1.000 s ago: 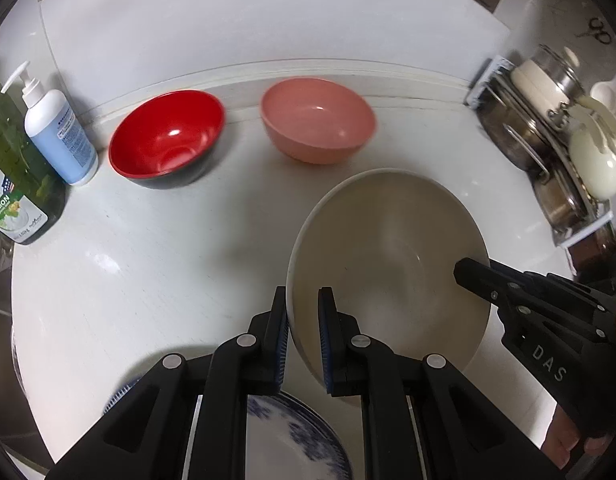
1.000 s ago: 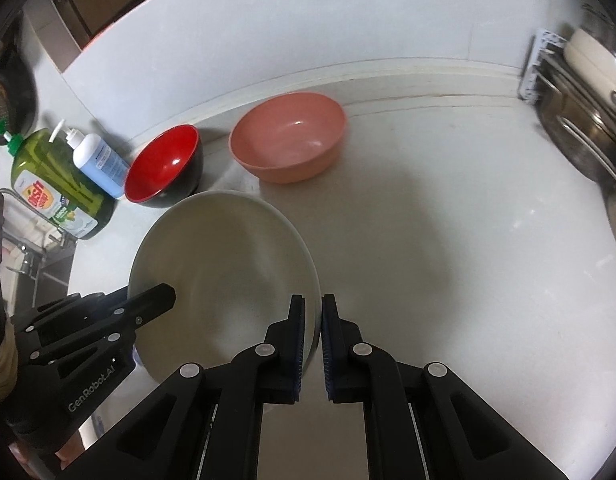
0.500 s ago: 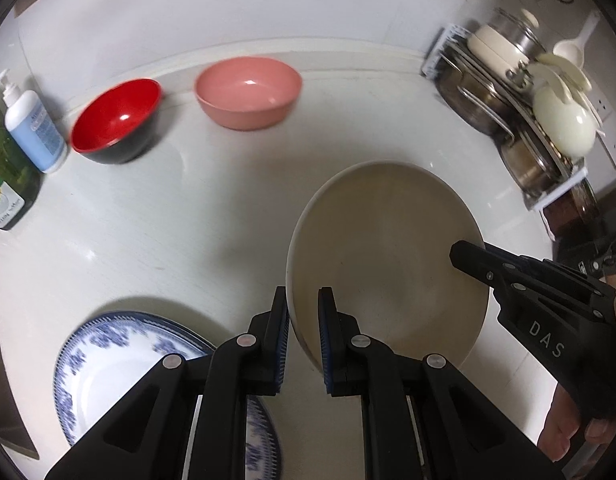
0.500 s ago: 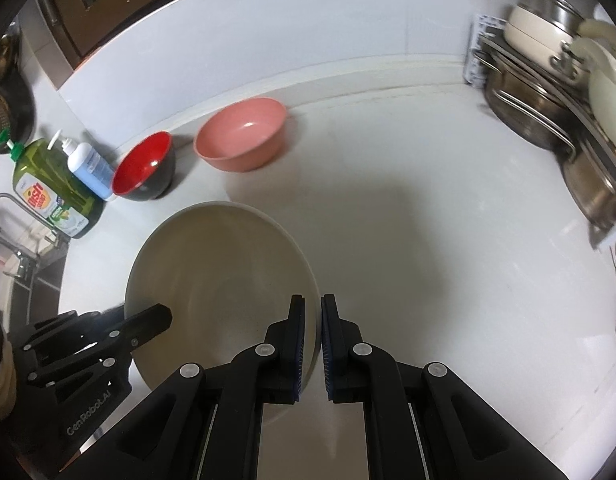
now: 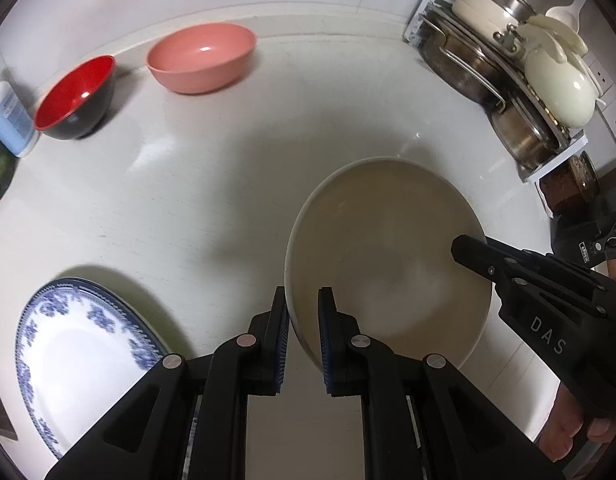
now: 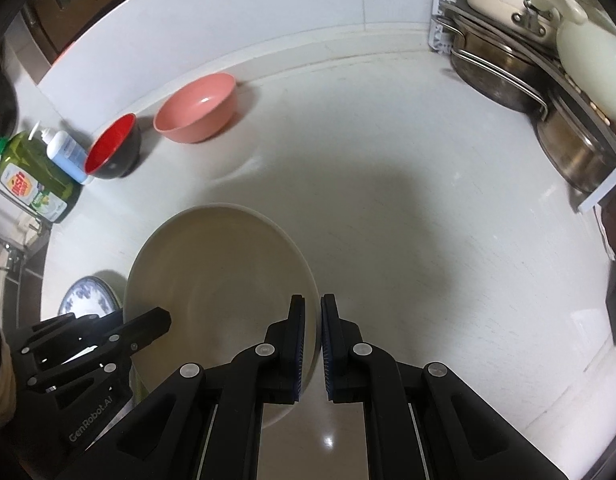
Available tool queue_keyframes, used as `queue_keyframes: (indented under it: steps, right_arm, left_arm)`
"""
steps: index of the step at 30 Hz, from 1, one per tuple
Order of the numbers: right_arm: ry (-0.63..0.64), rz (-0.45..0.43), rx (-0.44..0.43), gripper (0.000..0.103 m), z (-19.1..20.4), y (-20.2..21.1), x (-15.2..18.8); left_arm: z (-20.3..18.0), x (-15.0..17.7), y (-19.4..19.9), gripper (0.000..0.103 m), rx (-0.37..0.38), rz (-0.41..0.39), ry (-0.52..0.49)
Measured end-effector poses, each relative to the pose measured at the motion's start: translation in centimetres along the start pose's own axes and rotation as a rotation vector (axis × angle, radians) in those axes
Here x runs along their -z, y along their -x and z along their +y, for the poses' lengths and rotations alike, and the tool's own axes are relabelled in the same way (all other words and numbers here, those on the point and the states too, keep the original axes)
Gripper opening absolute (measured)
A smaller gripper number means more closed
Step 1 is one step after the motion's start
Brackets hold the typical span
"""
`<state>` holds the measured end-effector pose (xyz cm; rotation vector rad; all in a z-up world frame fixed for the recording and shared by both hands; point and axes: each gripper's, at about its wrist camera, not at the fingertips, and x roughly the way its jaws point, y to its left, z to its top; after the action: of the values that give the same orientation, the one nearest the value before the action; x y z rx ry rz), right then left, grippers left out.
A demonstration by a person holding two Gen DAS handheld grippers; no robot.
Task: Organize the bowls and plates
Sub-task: 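Lift and carry the cream bowl toward the plate stack, then lower the cream bowl onto the counter and open both grippers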
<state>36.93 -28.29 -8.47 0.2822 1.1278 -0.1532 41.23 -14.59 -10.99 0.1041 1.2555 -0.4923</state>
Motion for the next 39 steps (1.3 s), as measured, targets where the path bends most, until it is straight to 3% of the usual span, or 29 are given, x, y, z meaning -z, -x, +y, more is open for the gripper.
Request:
queue_keyframes:
  steps: [16, 34, 37, 39]
  right_arm:
    - [-0.025, 0.056, 0.027, 0.010, -3.9, -1.8, 0.4]
    - [-0.007, 0.095, 0.013, 0.010, -4.3, -2.6, 0.9]
    - [-0.008, 0.093, 0.011, 0.010, -4.3, -2.6, 1.0]
    - [-0.001, 0.084, 0.018, 0.010, -4.3, -2.5, 1.0]
  left_arm:
    - [-2.9, 0.4, -3.2, 0.015, -0.017, 0.083, -0.016]
    - [-2.7, 0.2, -3.2, 0.019, -0.019, 0.079, -0.001]
    - [-2.7, 0.2, -2.9, 0.026, -0.027, 0.061, -0.009]
    - [-2.6, 0.1, -2.5, 0.036, -0.040, 0.044, -0.013]
